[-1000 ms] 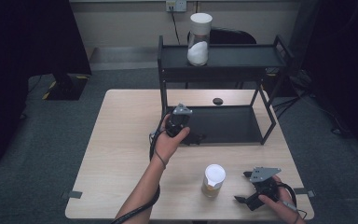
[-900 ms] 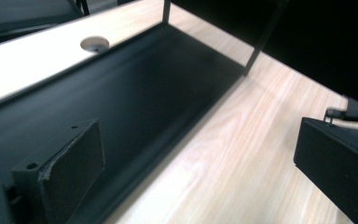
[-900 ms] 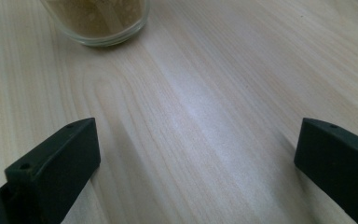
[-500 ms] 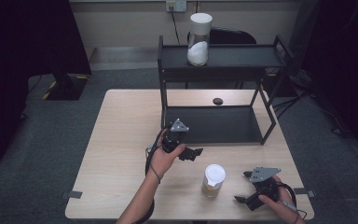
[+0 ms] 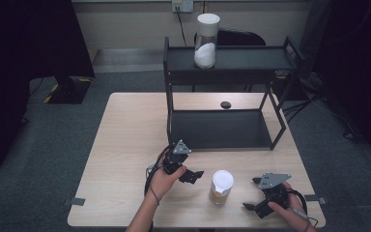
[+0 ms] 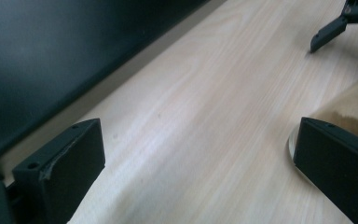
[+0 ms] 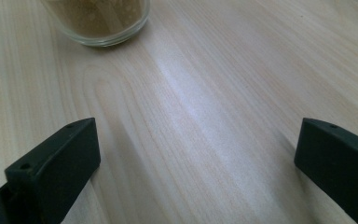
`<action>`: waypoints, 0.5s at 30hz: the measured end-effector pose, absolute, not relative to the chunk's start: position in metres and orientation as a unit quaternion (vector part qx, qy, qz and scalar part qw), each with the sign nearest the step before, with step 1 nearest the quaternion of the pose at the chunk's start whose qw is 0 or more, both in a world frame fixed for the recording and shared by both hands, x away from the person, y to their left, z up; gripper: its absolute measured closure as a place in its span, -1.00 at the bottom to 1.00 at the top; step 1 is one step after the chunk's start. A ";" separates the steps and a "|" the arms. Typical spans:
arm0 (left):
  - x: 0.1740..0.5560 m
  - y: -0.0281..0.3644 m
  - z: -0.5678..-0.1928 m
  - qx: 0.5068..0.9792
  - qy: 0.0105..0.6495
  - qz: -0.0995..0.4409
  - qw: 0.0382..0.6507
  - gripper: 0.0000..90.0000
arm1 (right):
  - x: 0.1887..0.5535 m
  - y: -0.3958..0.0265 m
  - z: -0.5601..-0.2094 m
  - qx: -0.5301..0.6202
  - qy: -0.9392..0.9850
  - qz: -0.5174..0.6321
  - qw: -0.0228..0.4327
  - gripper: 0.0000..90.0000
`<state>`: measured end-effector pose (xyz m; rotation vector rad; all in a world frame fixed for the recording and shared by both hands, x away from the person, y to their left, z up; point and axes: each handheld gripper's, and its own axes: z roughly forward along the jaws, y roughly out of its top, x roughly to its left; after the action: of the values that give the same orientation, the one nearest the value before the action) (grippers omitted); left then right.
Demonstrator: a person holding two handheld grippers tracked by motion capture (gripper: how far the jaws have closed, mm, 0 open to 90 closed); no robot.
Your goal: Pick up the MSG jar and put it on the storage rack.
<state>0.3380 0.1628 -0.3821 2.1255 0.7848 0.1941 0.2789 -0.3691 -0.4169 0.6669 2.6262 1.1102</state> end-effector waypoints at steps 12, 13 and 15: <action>0.311 0.186 -0.400 0.851 0.336 0.091 0.394 -0.97 | 0.279 -0.369 -0.417 0.226 0.892 0.377 0.107 -1.00; 0.309 0.189 -0.402 0.849 0.339 0.093 0.394 -0.97 | 0.279 -0.369 -0.417 0.226 0.892 0.377 0.107 -1.00; 0.305 0.195 -0.403 0.849 0.344 0.098 0.390 -0.97 | 0.279 -0.369 -0.417 0.226 0.892 0.377 0.107 -1.00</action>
<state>0.3047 0.1948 -0.4033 2.1568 0.8733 0.2488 0.2789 -0.3690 -0.4169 0.6667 2.6261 1.1097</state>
